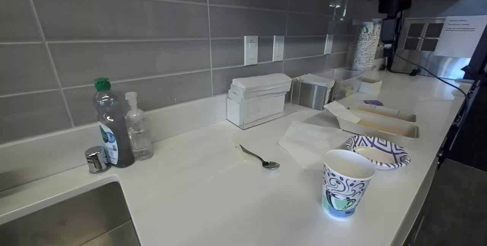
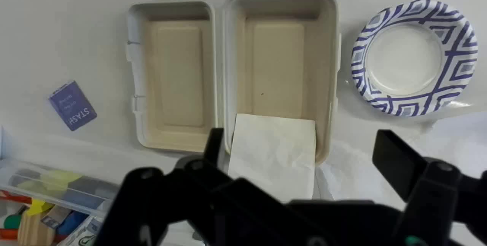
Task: Cover the silver spoon with the napkins from the takeaway pack
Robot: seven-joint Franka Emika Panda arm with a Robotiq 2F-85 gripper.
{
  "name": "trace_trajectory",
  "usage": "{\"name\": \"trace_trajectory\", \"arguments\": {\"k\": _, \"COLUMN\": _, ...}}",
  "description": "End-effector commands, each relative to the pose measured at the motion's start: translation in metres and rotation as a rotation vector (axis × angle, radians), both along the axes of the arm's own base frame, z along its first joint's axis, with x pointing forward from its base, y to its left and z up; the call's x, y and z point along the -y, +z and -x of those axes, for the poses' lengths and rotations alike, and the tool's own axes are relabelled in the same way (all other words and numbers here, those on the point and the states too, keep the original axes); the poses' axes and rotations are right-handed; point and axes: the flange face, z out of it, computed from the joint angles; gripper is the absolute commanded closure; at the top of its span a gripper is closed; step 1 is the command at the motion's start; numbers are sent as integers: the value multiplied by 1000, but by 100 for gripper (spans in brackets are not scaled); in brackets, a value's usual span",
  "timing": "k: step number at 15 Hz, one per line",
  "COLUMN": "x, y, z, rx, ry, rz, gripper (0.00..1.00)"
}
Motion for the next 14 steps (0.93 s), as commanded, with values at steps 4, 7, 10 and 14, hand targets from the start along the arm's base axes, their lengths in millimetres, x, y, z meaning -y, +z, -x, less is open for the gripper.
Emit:
{"name": "trace_trajectory", "arguments": {"k": 4, "x": 0, "y": 1, "z": 0, "rx": -1, "ry": 0, "rz": 0, "gripper": 0}}
{"name": "trace_trajectory", "arguments": {"k": 7, "x": 0, "y": 1, "z": 0, "rx": -1, "ry": 0, "rz": 0, "gripper": 0}}
{"name": "trace_trajectory", "arguments": {"k": 10, "x": -2, "y": -11, "z": -20, "rx": 6, "ry": -86, "rz": -43, "gripper": 0}}
{"name": "trace_trajectory", "arguments": {"k": 14, "x": -13, "y": -40, "z": -60, "rx": 17, "ry": -254, "rz": -71, "gripper": 0}}
